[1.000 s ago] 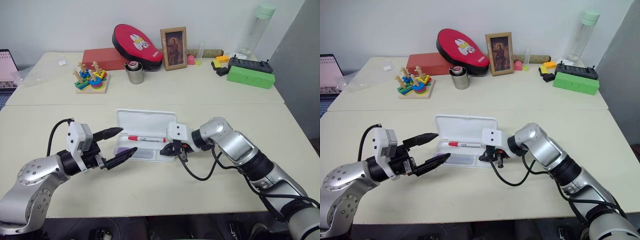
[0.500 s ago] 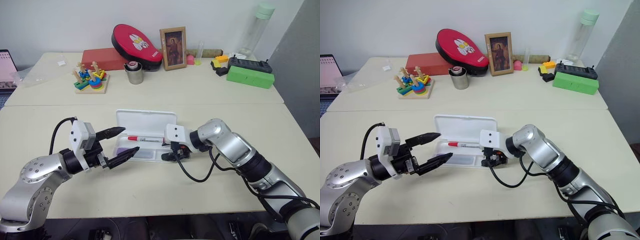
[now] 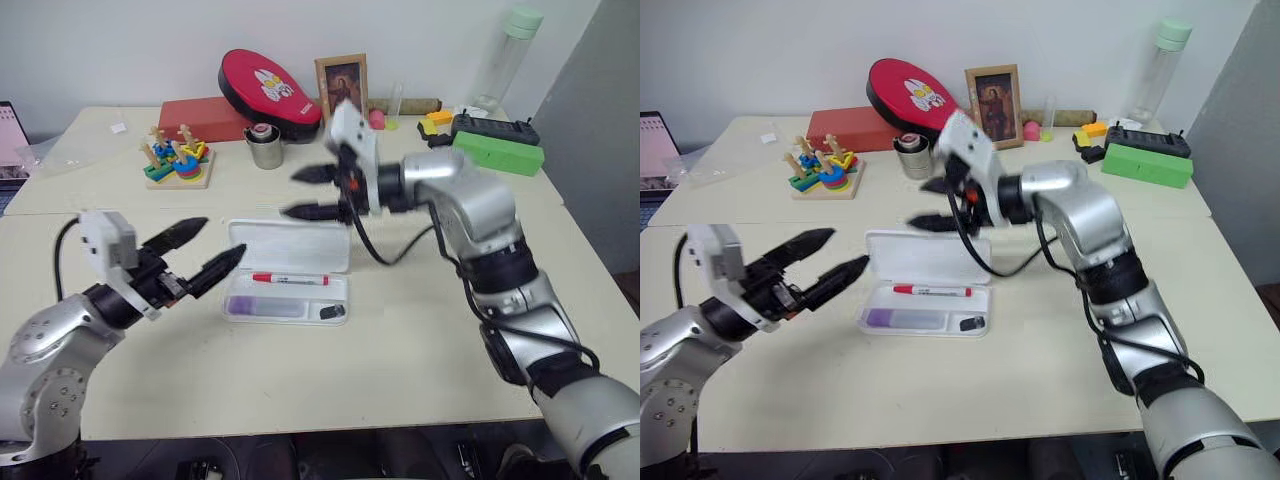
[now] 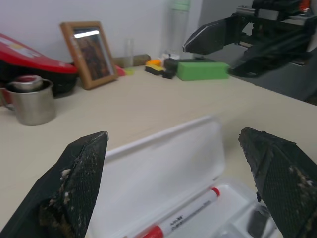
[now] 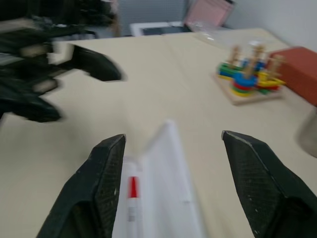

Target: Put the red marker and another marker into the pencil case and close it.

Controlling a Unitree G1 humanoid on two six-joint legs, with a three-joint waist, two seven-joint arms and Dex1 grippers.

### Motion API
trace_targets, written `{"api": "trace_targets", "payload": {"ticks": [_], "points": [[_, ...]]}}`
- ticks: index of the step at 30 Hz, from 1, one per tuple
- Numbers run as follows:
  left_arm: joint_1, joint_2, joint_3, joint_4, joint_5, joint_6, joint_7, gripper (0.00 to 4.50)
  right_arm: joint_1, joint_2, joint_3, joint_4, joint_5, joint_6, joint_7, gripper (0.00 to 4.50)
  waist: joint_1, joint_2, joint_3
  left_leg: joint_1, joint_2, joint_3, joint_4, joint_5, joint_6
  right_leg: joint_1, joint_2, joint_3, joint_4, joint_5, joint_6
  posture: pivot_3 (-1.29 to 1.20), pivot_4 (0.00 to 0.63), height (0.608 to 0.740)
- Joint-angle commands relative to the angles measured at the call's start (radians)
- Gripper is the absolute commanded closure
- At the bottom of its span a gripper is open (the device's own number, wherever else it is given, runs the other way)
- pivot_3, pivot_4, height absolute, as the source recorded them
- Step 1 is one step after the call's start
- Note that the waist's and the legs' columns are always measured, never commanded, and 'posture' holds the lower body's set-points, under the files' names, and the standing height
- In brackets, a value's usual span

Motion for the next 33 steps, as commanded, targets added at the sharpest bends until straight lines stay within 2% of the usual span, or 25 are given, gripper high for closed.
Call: {"api": "trace_targets", "payload": {"ticks": [1,5,11,16,22,28,33], "points": [[-0.012,0.013,0.052,0.000,-0.032,0.005,0.028,0.00,-0.043,0.039,-0.003,0.198,-0.070,-0.099,-0.097,2.34,0.001,0.000,0.000,0.000,0.000,0.000,0.000,0.000,0.000,0.000,0.000,0.000,-0.001,0.000,0.000,0.00,0.150,0.740],[-0.023,0.020,0.066,-0.005,-0.071,0.013,0.032,0.00,-0.025,0.057,0.064,0.256,-0.130,-0.167,-0.066,3.13,-0.001,0.000,0.000,-0.001,0.000,0.001,-0.001,0.000,0.000,-0.001,0.000,0.000,-0.001,0.000,0.000,0.00,0.150,0.740],[0.006,0.050,0.071,-0.035,-0.105,0.019,-0.008,0.00,0.018,0.030,0.125,0.175,-0.147,-0.162,0.046,4.46,-0.001,0.000,0.000,-0.001,0.000,0.000,-0.002,0.000,0.000,-0.001,0.000,0.000,-0.001,0.000,0.000,0.00,0.150,0.740],[0.060,0.114,0.108,-0.030,-0.132,0.043,-0.088,0.00,0.168,-0.067,0.245,-0.113,-0.133,-0.169,0.220,4.46,0.000,0.000,0.000,-0.001,0.000,0.000,-0.002,0.000,0.000,-0.001,0.000,-0.001,-0.001,0.000,0.000,0.00,0.150,0.740],[0.145,0.157,0.110,-0.050,-0.114,0.051,-0.164,0.00,0.291,-0.139,0.325,-0.309,-0.144,-0.161,0.285,4.46,-0.001,0.002,0.002,-0.001,0.000,0.000,-0.002,0.000,0.000,-0.001,0.000,0.000,-0.001,-0.001,-0.001,0.00,0.150,0.740],[0.173,0.177,0.093,-0.052,-0.098,0.053,-0.208,0.00,0.364,-0.177,0.429,-0.319,-0.265,-0.233,0.240,4.46,-0.001,0.002,0.001,-0.001,0.000,0.001,-0.002,0.000,0.000,-0.001,0.000,0.000,-0.001,-0.001,-0.001,0.00,0.150,0.740],[0.167,0.184,0.087,-0.036,-0.078,0.050,-0.217,0.00,0.359,-0.166,0.387,-0.291,-0.251,-0.225,0.239,4.46,-0.001,0.001,0.000,0.000,0.001,0.001,-0.002,0.000,0.000,-0.001,0.000,0.000,-0.002,-0.001,-0.001,0.00,0.150,0.740]]}}
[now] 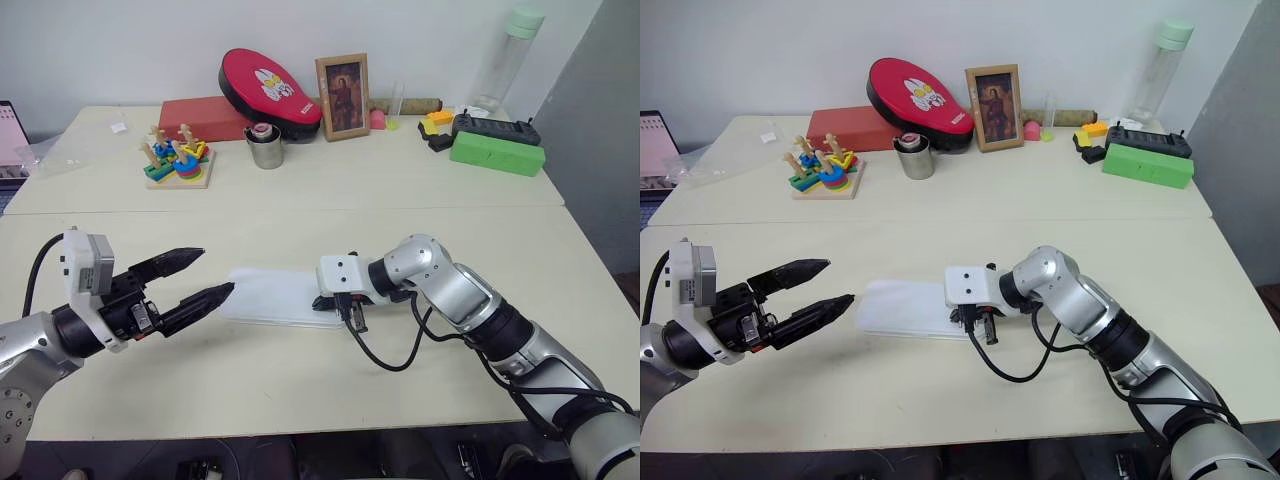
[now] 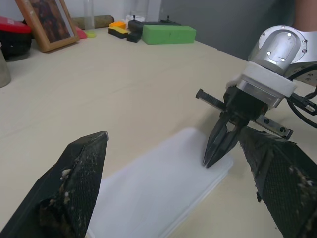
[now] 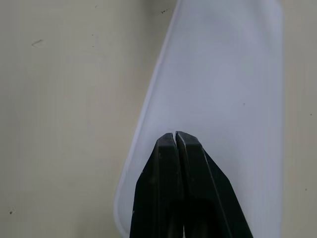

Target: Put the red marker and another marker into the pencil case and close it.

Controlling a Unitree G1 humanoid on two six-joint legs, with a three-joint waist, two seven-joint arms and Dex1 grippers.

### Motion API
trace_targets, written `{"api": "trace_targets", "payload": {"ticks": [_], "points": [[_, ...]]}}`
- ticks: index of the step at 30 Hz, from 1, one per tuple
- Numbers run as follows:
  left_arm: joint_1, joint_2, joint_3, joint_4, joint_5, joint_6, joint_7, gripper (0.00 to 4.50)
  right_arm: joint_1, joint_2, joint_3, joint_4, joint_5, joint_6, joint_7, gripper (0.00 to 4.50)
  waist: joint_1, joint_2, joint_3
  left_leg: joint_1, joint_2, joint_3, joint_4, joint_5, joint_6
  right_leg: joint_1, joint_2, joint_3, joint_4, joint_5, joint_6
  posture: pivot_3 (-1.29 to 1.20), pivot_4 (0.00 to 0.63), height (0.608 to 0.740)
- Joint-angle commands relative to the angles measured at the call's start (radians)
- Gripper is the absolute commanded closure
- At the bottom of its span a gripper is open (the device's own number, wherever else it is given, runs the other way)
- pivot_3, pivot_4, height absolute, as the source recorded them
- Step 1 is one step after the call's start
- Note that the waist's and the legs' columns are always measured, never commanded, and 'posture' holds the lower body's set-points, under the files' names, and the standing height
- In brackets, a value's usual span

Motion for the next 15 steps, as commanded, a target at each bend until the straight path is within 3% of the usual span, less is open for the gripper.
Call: {"api": "trace_targets", "payload": {"ticks": [1,5,9,15], "points": [[-0.024,0.017,0.006,-0.003,0.010,-0.001,0.013,0.00,0.000,0.002,-0.036,0.028,0.011,0.023,0.002,4.46,0.000,0.000,0.000,0.000,0.000,0.000,0.000,0.000,0.000,0.000,0.000,0.000,0.000,0.000,0.000,0.00,0.150,0.740],[-0.100,-0.007,-0.016,0.051,0.040,0.016,0.119,0.00,-0.004,0.033,-0.180,0.005,0.141,0.091,-0.002,4.46,0.002,0.000,0.000,0.000,0.000,0.000,0.001,0.000,0.000,0.000,0.000,0.000,0.000,0.000,0.001,0.00,0.150,0.740],[-0.187,-0.028,-0.069,0.204,0.204,-0.017,0.266,0.00,-0.018,0.025,-0.361,0.060,0.225,0.160,-0.077,3.72,0.003,0.000,0.000,0.000,0.000,0.000,0.001,0.000,0.000,0.001,0.000,0.000,0.000,0.001,0.000,0.00,0.150,0.740],[-0.242,-0.025,-0.124,0.370,0.354,-0.117,0.270,0.00,0.019,-0.052,-0.523,0.150,0.249,0.139,-0.156,2.42,0.003,0.000,0.000,-0.001,0.000,0.000,0.000,0.000,0.000,0.000,0.000,0.000,-0.001,0.001,0.000,0.00,0.150,0.740]]}}
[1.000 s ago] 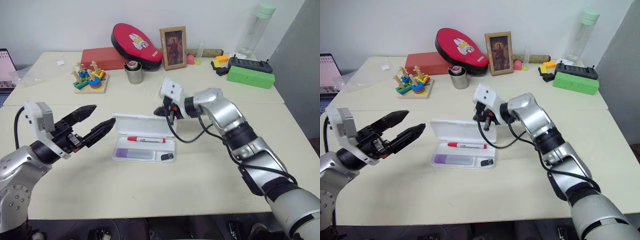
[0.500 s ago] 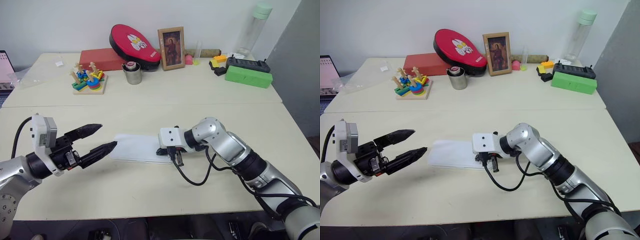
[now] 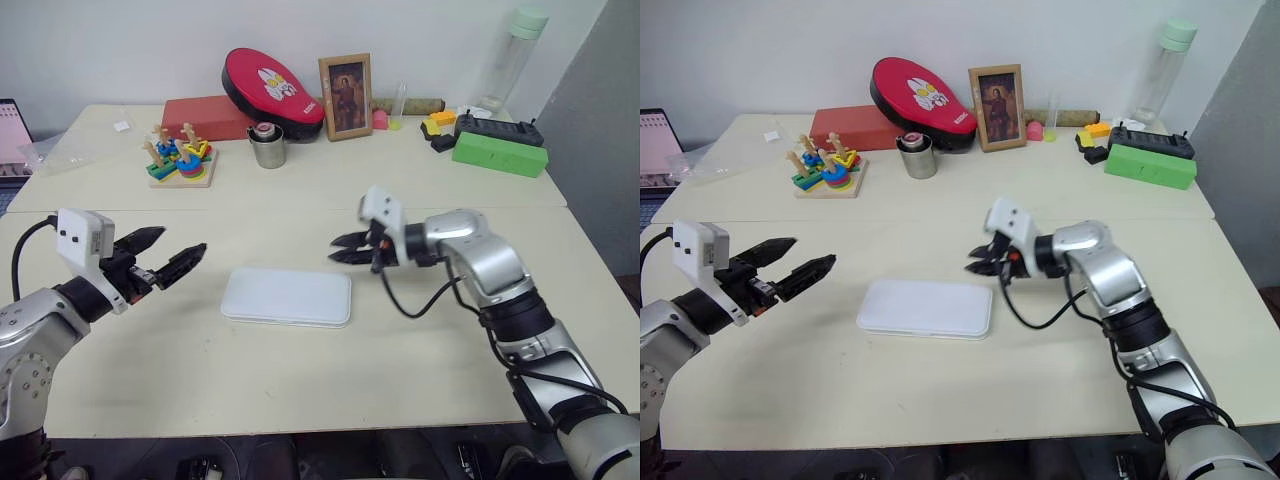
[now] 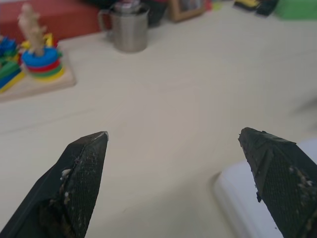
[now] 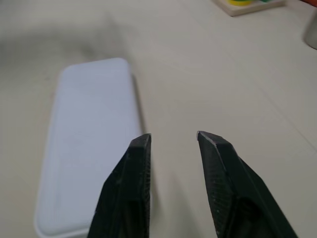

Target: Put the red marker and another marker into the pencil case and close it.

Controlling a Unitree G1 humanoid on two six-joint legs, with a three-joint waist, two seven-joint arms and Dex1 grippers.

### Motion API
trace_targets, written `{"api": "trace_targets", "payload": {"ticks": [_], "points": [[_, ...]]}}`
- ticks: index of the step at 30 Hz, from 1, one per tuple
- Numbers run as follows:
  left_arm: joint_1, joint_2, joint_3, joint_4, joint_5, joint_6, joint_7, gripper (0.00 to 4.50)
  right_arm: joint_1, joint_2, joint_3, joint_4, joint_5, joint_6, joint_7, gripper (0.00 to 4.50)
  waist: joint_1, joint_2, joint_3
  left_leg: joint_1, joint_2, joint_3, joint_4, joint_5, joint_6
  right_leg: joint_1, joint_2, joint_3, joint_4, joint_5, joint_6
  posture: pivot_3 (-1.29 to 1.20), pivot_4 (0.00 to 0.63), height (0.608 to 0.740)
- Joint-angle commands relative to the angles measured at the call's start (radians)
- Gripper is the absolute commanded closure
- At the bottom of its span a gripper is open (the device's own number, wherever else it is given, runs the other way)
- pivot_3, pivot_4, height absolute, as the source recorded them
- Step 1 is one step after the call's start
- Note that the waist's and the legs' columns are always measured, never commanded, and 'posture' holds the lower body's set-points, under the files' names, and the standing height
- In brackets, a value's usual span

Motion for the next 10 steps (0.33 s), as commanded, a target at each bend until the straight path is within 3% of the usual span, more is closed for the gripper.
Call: {"api": "trace_targets", "payload": {"ticks": [1,6,10], "points": [[-0.062,0.010,0.003,0.079,0.053,-0.066,-0.011,0.00,0.044,-0.064,-0.138,-0.006,0.042,-0.007,-0.056,2.18,0.003,0.000,0.000,0.000,0.000,0.000,0.000,0.000,0.000,0.000,0.000,0.000,0.000,0.000,0.000,0.00,0.150,0.740],[-0.103,0.047,-0.010,0.163,0.108,-0.107,-0.057,0.00,0.172,-0.118,-0.266,-0.113,0.122,0.061,-0.097,1.01,0.015,0.000,0.000,-0.001,0.000,0.000,0.000,0.000,0.000,0.000,0.000,0.000,-0.001,0.000,0.000,0.00,0.150,0.740],[-0.129,0.069,-0.007,0.210,0.116,-0.099,-0.094,0.00,0.247,-0.146,-0.280,-0.184,0.140,0.090,-0.128,0.01,0.012,0.000,0.000,-0.001,0.000,0.000,0.000,0.000,0.000,0.000,0.000,0.000,-0.001,0.000,0.000,0.00,0.150,0.740]]}}
